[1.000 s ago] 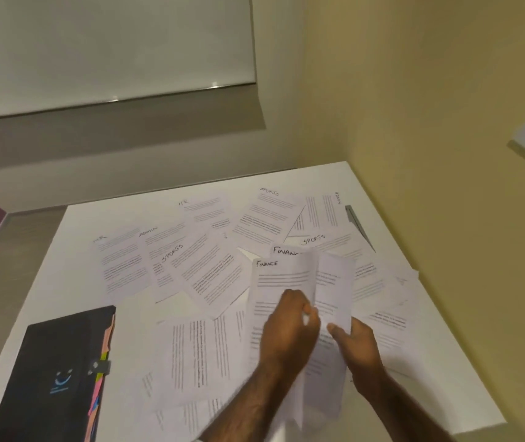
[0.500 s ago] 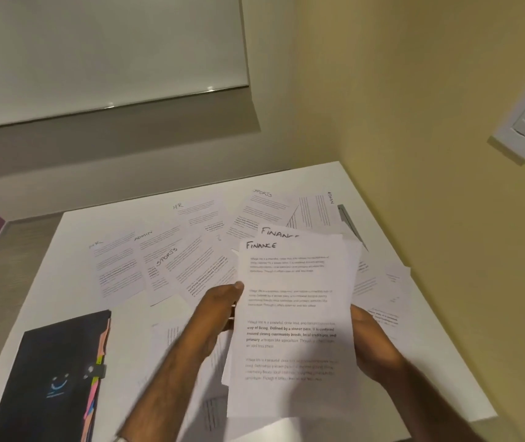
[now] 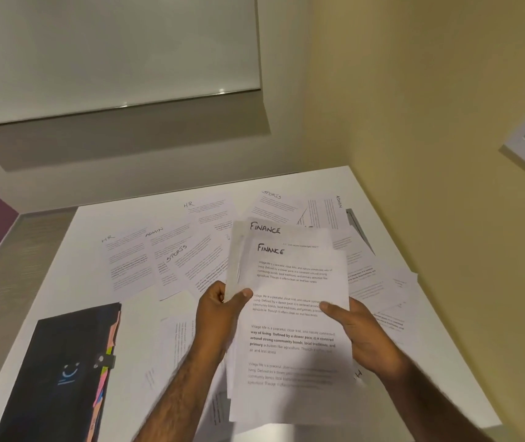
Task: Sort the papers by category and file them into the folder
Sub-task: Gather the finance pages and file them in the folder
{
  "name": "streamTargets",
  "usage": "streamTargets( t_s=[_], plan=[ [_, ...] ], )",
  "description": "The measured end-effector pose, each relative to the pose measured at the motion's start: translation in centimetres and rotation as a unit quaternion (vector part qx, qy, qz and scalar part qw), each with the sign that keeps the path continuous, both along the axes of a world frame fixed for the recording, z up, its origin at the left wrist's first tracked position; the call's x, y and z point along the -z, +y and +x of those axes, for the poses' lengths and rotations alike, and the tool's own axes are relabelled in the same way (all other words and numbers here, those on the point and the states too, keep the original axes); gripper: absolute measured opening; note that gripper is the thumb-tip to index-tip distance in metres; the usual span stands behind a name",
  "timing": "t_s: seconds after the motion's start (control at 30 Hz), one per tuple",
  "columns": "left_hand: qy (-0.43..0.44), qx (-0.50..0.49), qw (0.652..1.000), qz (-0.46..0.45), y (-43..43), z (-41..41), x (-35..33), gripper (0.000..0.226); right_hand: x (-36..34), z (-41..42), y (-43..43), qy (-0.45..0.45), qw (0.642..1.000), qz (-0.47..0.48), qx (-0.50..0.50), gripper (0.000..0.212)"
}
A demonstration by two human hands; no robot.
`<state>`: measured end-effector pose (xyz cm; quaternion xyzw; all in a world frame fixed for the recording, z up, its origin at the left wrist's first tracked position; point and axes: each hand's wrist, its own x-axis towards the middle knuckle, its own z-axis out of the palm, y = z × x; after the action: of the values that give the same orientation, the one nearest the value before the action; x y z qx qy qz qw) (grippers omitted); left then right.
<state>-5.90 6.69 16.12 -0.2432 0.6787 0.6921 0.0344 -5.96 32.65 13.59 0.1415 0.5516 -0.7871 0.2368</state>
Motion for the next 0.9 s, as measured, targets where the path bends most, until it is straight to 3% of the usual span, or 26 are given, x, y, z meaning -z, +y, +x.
streamTargets(
  t_s=[0.07, 0.17, 0.43, 0.53, 0.57, 0.63, 0.7, 0.77, 0.9],
  plan=[
    [0.0, 0.04, 0.998, 0.052, 0.0, 0.3, -0.5, 0.022, 0.1, -0.2, 0.0, 0.009, 1.0, 0.011, 0.005, 0.04],
    [0.012, 0.087, 0.993, 0.073, 0.3, 0.9, -0.3, 0.029, 0.1, -0.4, -0.3, 0.042, 0.999, 0.032, -0.001, 0.041],
    [0.058, 0.055, 0.996, 0.034, 0.8, 2.2, 1.2, 0.024, -1.3, -1.3, -1.8, 0.081, 0.984, 0.161, -0.011, 0.033],
    [0.053, 0.04, 0.998, 0.007, 0.6, 2.8, 2.5, 0.009, -0.9, -1.6, -2.1, 0.088, 0.978, 0.188, 0.017, 0.029],
    [0.046, 0.038, 0.998, -0.01, 0.4, 3.0, 2.9, 0.02, -0.5, -1.7, -2.2, 0.086, 0.976, 0.201, 0.022, 0.028],
    [0.049, 0.048, 0.998, -0.017, 0.2, 3.4, 3.6, 0.013, 0.3, -1.6, -2.2, 0.08, 0.971, 0.224, 0.012, 0.029],
    [0.068, 0.077, 0.994, -0.034, 0.5, 3.9, 4.5, 0.033, 1.1, -1.1, -2.3, 0.07, 0.966, 0.247, -0.006, 0.036],
    [0.064, 0.1, 0.991, -0.061, 0.8, 4.2, 5.1, 0.032, 2.2, -0.7, -2.3, 0.056, 0.962, 0.268, -0.011, 0.045],
    [0.062, 0.108, 0.989, -0.083, 2.0, 4.3, 5.4, 0.033, 3.0, -0.4, -2.2, 0.055, 0.95, 0.305, 0.018, 0.033]
  ],
)
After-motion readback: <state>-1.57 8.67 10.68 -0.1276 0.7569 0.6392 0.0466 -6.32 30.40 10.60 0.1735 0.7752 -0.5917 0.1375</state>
